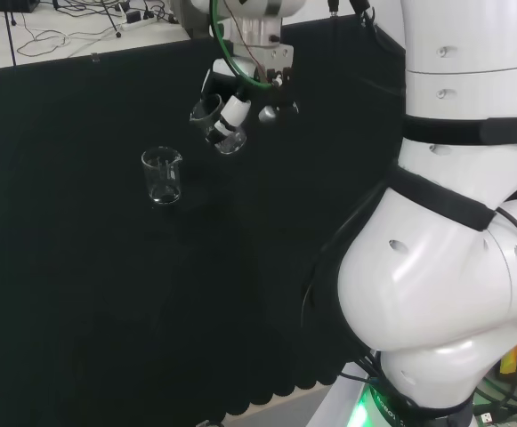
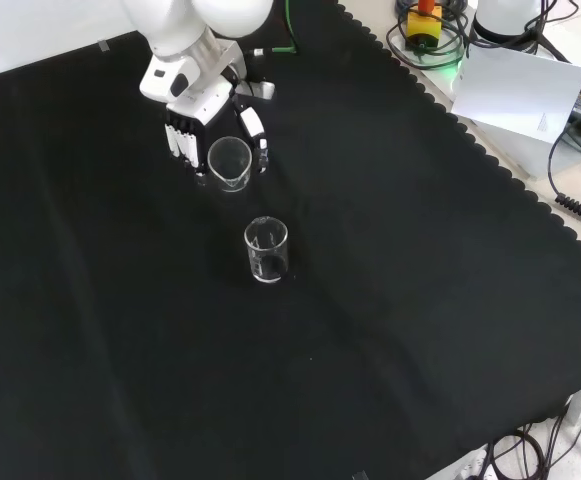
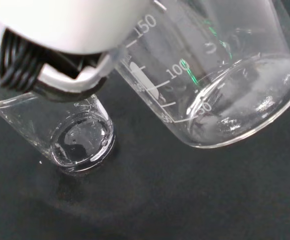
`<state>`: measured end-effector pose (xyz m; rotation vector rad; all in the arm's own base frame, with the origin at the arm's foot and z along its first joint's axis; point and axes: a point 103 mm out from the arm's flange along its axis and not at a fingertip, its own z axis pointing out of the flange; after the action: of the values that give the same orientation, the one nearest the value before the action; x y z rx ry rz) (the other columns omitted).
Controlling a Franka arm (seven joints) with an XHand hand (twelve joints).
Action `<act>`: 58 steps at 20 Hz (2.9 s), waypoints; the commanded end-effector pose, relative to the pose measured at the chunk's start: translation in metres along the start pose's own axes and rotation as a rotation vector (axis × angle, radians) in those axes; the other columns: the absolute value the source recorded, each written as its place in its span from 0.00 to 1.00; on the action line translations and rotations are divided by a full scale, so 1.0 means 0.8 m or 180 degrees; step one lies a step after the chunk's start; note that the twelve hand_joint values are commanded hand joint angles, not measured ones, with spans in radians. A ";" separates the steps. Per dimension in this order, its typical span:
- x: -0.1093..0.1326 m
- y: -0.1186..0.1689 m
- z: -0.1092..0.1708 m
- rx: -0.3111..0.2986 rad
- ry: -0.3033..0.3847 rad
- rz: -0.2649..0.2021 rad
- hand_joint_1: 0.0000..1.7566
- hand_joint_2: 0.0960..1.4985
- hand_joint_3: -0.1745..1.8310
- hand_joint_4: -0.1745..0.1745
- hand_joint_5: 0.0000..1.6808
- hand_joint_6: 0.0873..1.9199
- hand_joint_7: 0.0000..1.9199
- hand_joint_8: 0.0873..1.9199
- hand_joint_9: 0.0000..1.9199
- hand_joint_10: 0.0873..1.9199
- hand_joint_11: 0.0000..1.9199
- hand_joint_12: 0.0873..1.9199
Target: Place the beaker back on the table.
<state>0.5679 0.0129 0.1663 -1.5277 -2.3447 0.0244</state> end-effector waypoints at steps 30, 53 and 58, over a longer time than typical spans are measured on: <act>-0.037 0.036 0.085 -0.0426 0.0730 -0.0041 0.74 0.32 0.52 0.60 0.72 0.42 0.73 0.27 0.66 0.24 0.53 0.47; -0.049 0.036 0.111 -0.0558 0.0801 0.0047 0.74 0.33 0.50 0.62 0.72 0.41 0.73 0.26 0.65 0.23 0.51 0.49; -0.050 0.035 0.113 -0.0547 0.0798 0.0050 0.73 0.33 0.50 0.63 0.73 0.41 0.73 0.26 0.65 0.23 0.51 0.49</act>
<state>0.5818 0.0049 0.0655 -1.5272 -2.1816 -0.3533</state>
